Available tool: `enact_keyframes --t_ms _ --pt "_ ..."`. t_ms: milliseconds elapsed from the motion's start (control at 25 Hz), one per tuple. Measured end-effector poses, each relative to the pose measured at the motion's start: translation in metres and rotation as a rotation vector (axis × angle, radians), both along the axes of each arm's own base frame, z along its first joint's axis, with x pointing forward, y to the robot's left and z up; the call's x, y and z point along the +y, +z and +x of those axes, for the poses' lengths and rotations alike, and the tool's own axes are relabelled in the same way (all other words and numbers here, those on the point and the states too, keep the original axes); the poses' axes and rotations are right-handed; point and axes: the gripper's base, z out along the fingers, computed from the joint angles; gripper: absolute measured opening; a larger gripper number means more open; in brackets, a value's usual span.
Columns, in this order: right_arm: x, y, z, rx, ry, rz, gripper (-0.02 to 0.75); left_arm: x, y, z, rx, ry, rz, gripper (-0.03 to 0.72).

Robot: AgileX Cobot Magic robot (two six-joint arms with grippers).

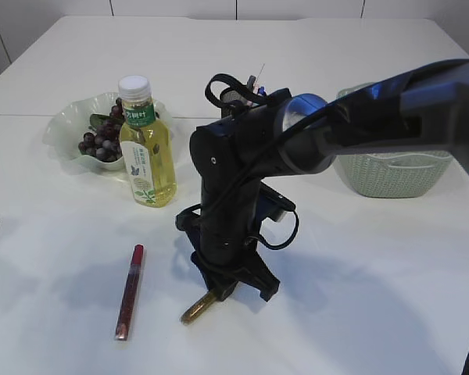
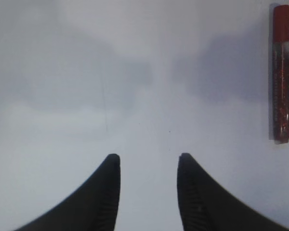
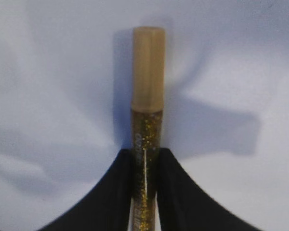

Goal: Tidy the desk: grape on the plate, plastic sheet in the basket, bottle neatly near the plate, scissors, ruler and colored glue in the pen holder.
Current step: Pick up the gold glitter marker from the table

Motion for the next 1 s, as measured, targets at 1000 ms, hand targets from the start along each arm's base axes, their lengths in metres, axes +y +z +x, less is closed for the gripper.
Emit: enact_keyframes --t_ms 1000 --pt "-0.109 0.112 0.101 -0.531 0.934 0.321 0.134 0.0 0.0 0.0 0.003 0.001 -0.002 0.289"
